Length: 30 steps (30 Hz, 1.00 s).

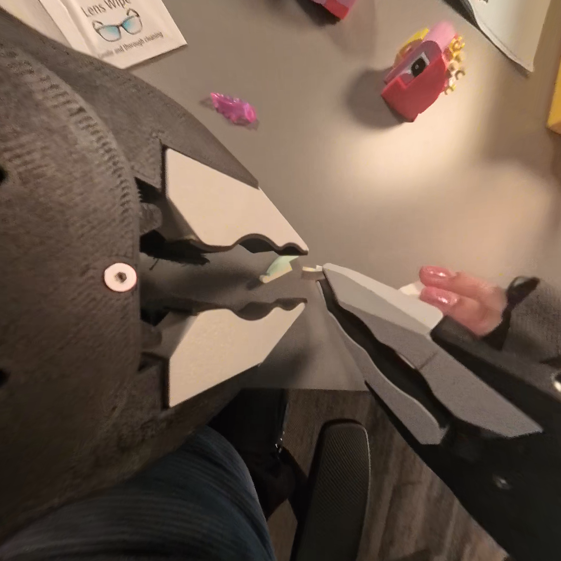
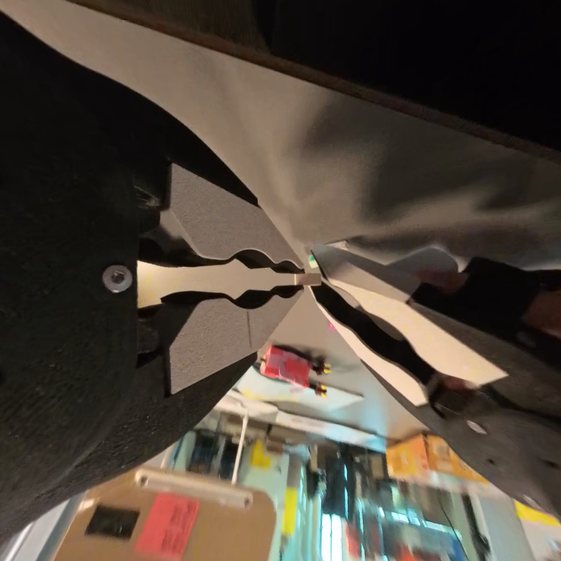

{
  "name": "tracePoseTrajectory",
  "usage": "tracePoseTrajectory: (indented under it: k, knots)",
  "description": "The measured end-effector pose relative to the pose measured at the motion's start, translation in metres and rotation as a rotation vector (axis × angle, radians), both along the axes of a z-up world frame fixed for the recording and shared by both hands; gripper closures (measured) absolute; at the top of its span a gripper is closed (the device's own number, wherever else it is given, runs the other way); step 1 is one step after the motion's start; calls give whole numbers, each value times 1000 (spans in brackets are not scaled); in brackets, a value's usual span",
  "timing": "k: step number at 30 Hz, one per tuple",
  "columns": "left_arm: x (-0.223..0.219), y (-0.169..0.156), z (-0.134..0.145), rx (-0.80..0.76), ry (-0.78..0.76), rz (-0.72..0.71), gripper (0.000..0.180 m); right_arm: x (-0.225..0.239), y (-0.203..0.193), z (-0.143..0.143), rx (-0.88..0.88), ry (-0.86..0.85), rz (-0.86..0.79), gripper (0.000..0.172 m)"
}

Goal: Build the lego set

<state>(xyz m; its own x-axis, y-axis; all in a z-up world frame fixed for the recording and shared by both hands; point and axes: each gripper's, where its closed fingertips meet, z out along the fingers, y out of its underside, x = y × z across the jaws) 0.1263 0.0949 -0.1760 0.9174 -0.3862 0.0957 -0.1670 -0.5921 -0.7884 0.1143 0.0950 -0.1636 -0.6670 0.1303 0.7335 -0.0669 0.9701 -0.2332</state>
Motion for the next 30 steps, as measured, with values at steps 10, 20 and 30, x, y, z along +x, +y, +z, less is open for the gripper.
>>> tracePoseTrajectory:
  k: [10, 20, 30]
  knots:
    - [4, 2, 10, 111, 110, -63, 177, 16, -4, 12, -419, -285, -92, 154]
    - [10, 0, 6, 170, 347, -165, 177, 22, -9, 10, -631, -526, -119, 163]
    - [1, 1, 5, 112, 251, -70, 151, 18, 1, 2, -534, -505, -126, 170]
